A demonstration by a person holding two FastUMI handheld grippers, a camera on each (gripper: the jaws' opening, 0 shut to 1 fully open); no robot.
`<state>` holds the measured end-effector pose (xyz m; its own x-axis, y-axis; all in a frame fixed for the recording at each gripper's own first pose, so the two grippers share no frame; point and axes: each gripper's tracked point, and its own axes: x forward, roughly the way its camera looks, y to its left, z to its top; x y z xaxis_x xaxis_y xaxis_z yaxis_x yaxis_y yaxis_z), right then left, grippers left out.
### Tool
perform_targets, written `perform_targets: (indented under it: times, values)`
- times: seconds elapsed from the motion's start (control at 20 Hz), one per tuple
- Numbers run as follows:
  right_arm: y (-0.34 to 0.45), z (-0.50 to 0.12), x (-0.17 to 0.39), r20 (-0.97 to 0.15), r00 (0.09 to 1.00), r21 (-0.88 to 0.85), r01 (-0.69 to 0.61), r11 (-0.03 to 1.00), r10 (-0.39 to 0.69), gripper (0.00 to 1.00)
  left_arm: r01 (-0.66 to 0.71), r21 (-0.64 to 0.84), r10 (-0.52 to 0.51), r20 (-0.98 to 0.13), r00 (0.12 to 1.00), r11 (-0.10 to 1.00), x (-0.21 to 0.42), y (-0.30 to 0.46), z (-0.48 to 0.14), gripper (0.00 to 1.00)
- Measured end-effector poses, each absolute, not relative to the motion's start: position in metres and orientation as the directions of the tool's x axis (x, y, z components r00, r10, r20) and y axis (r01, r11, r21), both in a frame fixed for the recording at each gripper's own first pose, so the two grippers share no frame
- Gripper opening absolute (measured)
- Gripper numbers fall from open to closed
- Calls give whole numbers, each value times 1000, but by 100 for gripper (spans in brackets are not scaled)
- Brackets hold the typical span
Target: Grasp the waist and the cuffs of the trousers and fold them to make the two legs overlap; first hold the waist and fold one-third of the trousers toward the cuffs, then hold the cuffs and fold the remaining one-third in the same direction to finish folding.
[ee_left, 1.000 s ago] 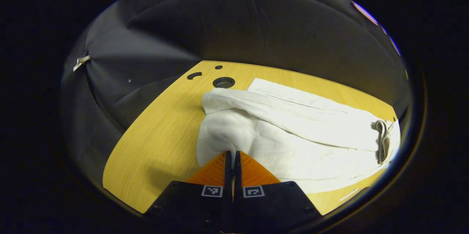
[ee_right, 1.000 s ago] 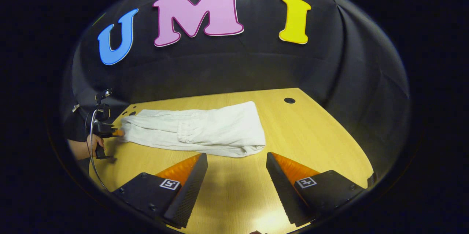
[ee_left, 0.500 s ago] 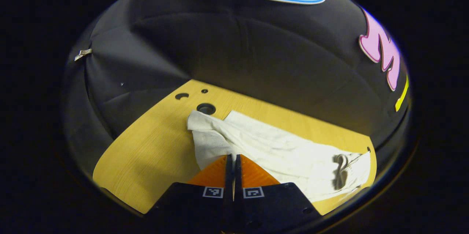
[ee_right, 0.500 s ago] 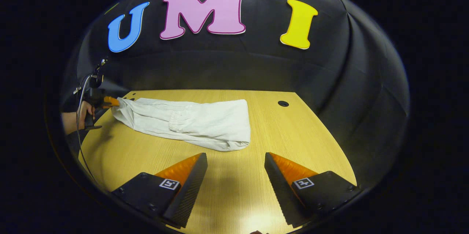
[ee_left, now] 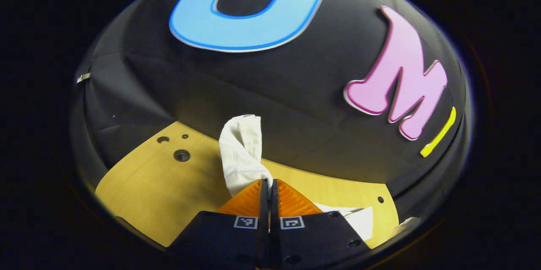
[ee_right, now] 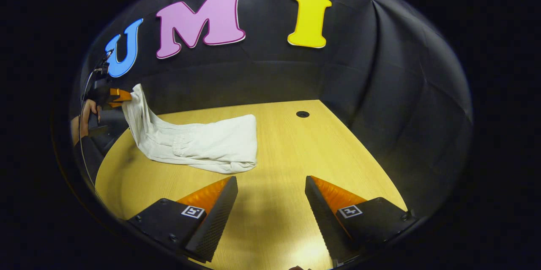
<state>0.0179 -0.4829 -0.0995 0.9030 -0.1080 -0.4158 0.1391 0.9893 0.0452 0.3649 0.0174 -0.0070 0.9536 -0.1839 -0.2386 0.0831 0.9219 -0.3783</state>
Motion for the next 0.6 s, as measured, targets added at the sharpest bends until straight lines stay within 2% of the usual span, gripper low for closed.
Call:
perform_targets:
  times: [0.25, 0.55, 0.6]
  values:
    - [-507, -105, 13, -422, 899, 53, 156, 986, -119, 98, 201, -367, -284, -188, 940, 908, 351, -69, 30, 5]
    - [-538, -113, 7, -436, 892, 79, 167, 983, -117, 98, 327, -330, -402, -189, 896, 886, 323, -184, 37, 5]
    - [-544, -114, 5, -441, 890, 85, 168, 982, -114, 97, 347, -330, -422, -190, 887, 878, 318, -203, 36, 2]
